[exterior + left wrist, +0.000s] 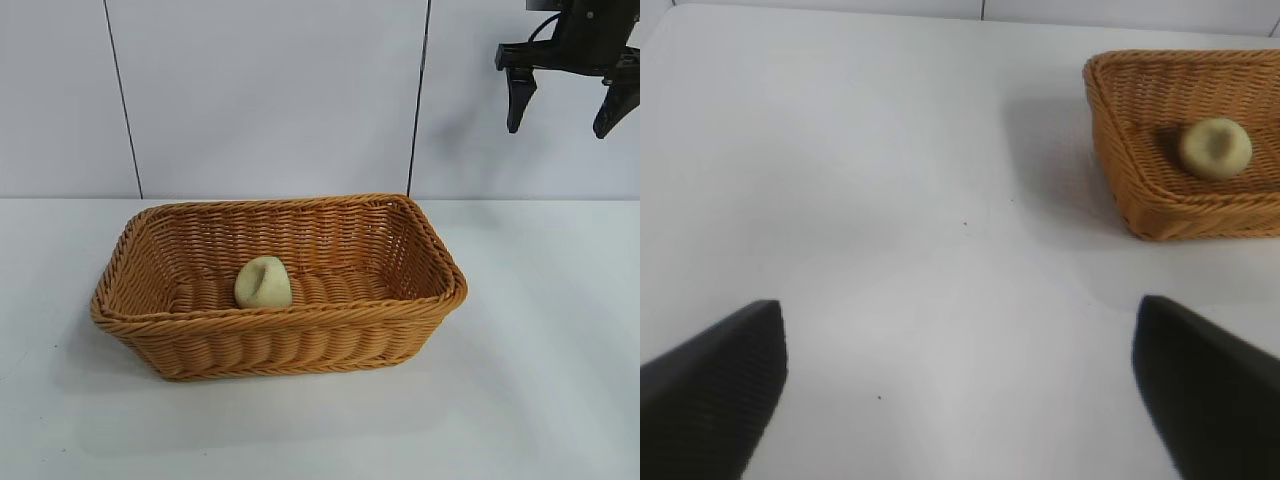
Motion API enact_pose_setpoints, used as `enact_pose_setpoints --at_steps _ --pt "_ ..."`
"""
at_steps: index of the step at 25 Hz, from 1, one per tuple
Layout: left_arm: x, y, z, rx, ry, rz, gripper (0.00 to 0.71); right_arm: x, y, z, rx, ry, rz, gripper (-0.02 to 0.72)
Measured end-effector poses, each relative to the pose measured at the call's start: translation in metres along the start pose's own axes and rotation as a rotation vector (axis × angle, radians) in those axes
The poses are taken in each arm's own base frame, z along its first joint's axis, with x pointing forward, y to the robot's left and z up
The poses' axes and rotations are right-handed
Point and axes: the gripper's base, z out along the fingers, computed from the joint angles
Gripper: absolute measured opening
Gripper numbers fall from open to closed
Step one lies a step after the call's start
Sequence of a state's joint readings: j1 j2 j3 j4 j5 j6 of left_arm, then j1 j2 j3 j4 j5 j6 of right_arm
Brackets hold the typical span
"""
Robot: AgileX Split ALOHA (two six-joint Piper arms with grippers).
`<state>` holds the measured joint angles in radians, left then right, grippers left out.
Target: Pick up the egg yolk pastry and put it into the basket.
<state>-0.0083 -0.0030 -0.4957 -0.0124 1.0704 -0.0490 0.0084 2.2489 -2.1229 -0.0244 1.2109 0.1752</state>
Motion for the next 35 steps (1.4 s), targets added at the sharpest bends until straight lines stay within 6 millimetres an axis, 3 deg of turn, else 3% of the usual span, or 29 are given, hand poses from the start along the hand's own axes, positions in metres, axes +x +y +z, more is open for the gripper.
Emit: enact_pose_setpoints --at_steps 4,11,12,16,18,21,27,30,35 --pt "0.0 0.0 0.0 0.0 0.0 0.0 0.674 0.021 -0.003 0.004 0.006 0.079 -0.026 0.67" --pt "0.0 0.0 0.0 0.0 0.0 0.0 0.674 0.1 -0.016 -0.016 0.027 0.269 -0.058 0.67" --pt "0.0 0.0 0.0 0.0 0.0 0.0 0.674 0.1 -0.016 -0.016 0.027 0.269 -0.058 0.67" --pt "0.0 0.0 0.0 0.0 0.0 0.0 0.674 0.157 -0.026 -0.043 0.032 0.331 -0.082 0.67" --pt "0.0 0.0 0.0 0.0 0.0 0.0 0.674 0.203 -0.035 -0.062 0.034 0.359 -0.089 0.67" --pt "0.0 0.0 0.0 0.0 0.0 0.0 0.674 0.246 -0.042 -0.082 0.028 0.315 -0.096 0.67" --pt "0.0 0.0 0.0 0.0 0.0 0.0 0.674 0.327 -0.056 -0.101 0.006 0.161 -0.12 0.67" --pt "0.0 0.0 0.0 0.0 0.0 0.0 0.674 0.355 -0.061 -0.112 -0.015 0.0 -0.129 0.67" --pt "0.0 0.0 0.0 0.0 0.0 0.0 0.674 0.382 -0.066 -0.147 -0.053 -0.301 -0.126 0.67"
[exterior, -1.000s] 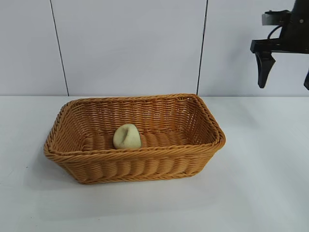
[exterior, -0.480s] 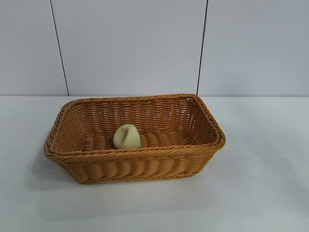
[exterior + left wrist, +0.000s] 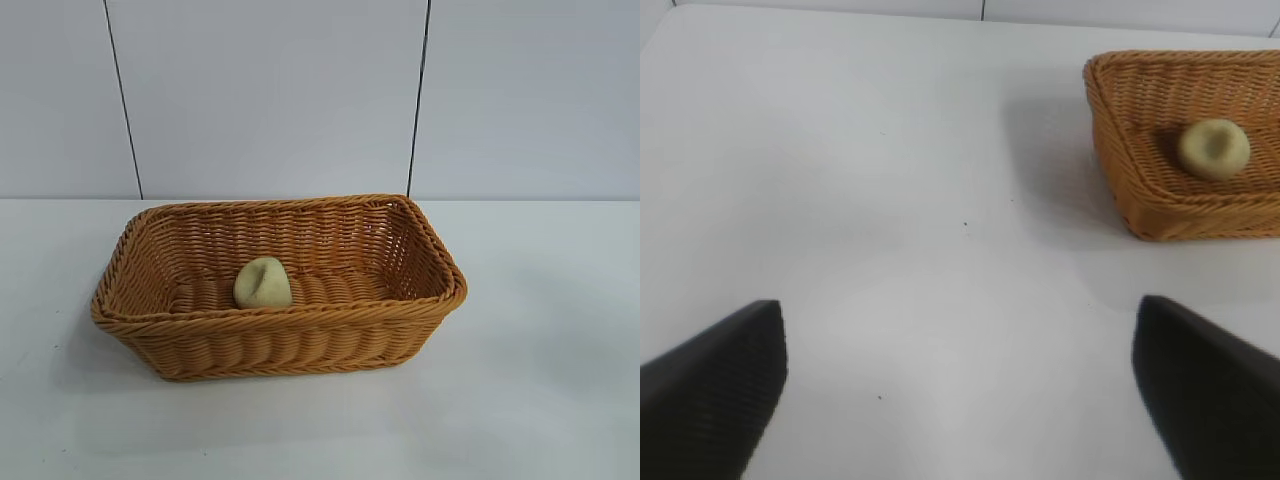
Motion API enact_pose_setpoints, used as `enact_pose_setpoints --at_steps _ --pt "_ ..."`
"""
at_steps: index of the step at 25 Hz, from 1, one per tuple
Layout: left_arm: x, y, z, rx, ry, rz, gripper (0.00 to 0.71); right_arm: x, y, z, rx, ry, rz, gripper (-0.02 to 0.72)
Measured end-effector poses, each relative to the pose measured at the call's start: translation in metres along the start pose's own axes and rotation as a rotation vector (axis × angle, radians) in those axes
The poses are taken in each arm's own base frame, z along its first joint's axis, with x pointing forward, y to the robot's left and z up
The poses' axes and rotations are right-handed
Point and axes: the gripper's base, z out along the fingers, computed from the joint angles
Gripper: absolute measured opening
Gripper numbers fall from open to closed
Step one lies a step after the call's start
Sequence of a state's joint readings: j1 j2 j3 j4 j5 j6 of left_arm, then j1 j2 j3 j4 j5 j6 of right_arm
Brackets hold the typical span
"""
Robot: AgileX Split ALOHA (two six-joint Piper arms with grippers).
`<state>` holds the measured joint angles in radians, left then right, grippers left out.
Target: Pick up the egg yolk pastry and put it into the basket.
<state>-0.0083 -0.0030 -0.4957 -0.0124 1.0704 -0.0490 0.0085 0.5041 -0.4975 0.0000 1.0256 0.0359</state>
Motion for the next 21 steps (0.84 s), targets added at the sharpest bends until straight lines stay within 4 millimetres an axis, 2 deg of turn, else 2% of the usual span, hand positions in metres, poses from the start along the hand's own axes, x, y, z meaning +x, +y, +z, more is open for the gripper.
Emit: enact_pose_setpoints --at_steps 4,10,21 --pt "0.0 0.0 0.0 -0.001 0.0 0.0 0.674 0.021 -0.001 -0.031 -0.008 -0.236 -0.001 0.67" --pt "0.0 0.0 0.0 -0.001 0.0 0.0 0.674 0.049 -0.002 -0.057 -0.017 -0.484 -0.001 0.67" --pt "0.0 0.0 0.0 -0.001 0.0 0.0 0.674 0.052 -0.002 -0.058 -0.018 -0.503 -0.001 0.67"
